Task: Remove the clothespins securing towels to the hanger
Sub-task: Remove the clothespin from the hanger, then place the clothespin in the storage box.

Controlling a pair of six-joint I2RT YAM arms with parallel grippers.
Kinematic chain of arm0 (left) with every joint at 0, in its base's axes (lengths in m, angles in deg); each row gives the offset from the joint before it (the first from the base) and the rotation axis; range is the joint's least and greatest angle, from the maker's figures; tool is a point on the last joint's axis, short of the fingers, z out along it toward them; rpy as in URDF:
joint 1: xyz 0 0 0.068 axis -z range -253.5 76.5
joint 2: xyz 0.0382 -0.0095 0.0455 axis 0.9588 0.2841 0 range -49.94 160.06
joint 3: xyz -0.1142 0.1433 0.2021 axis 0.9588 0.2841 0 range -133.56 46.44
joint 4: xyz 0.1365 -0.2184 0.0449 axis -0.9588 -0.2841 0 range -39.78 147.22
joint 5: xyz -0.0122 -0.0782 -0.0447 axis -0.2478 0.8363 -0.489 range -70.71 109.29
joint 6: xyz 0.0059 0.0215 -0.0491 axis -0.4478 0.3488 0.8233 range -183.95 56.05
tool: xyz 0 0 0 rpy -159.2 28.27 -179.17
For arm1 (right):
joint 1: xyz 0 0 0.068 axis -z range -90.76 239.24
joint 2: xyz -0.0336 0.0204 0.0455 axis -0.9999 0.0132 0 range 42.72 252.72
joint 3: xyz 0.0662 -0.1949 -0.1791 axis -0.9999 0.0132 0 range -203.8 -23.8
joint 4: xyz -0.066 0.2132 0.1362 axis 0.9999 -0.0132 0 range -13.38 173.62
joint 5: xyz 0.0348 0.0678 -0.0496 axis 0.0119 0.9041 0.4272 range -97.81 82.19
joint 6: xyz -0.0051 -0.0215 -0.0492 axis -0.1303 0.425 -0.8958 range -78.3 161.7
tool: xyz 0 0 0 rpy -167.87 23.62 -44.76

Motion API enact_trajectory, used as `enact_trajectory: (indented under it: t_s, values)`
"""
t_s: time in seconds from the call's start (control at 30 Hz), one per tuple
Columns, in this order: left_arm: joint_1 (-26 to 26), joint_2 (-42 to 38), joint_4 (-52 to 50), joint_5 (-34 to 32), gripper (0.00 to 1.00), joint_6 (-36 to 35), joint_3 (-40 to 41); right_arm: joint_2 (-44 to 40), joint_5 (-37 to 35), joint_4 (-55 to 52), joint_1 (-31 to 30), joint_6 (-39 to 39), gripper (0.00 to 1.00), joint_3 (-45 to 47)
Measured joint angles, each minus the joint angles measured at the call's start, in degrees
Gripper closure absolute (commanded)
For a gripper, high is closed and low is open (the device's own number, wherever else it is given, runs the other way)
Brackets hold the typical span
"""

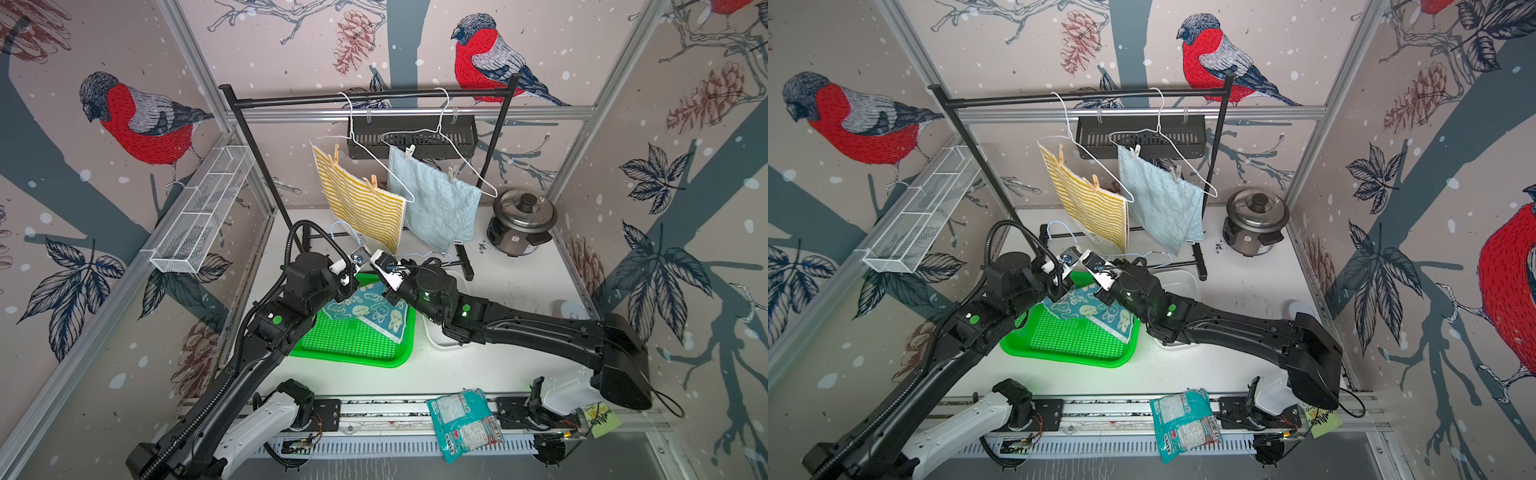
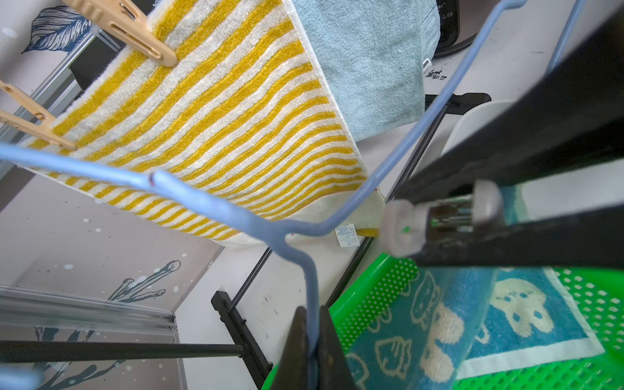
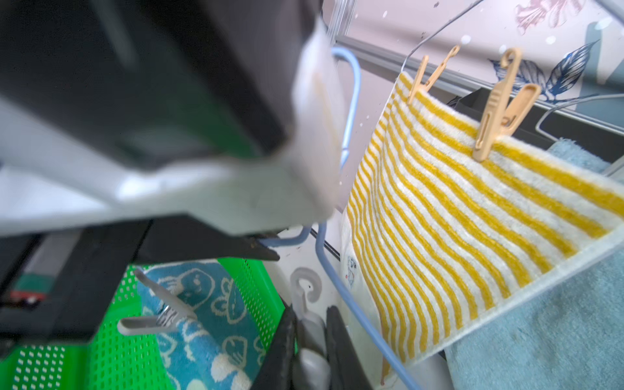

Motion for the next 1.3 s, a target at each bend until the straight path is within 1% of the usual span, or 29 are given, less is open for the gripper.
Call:
enact_trajectory:
  t_s: [0.2,0.33,0.53,0.77,0.9,1.03,1.13,1.3]
  values:
    - [0.02,-0.31,-0.46,-1.53,1.00,0.09,0.00,-2.27,-0.81,-0.09,-0.11,0.24,0.99,1.53]
    - [0.02,-0.42,-0.55,-2.99,1.00,0.09,0.00,-6.19,-0.59,-2.27,-0.33,1.81,0.99,3.37]
    - [0.02,-0.42,-0.55,-5.99,1.00,0.59,0.00,-13.22,-0.42,-7.54,-0.59,6.32,0.99,6.29]
    - [0.02,-1.05,-0.55,-9.33,1.00,1.18,0.33,-23.54,-6.86,-16.46,0.76,11.82,0.99,9.16]
    - [0.02,-1.95,-0.59,-12.02,1.00,1.38,0.76,-28.30,-9.57,-22.77,4.79,15.54,0.99,11.61]
    - [0.02,-2.58,-0.85,-14.05,1.00,1.38,0.87,-32.74,-9.27,-26.38,11.02,20.06,0.99,16.65]
    - [0.02,-3.34,-1.07,-15.10,1.00,1.38,0.94,-34.40,-6.29,-26.88,15.93,23.93,0.99,21.97]
    - [0.02,-5.09,-0.98,-15.10,1.00,1.22,1.36,-32.09,0.68,-26.36,20.35,29.24,0.99,28.15]
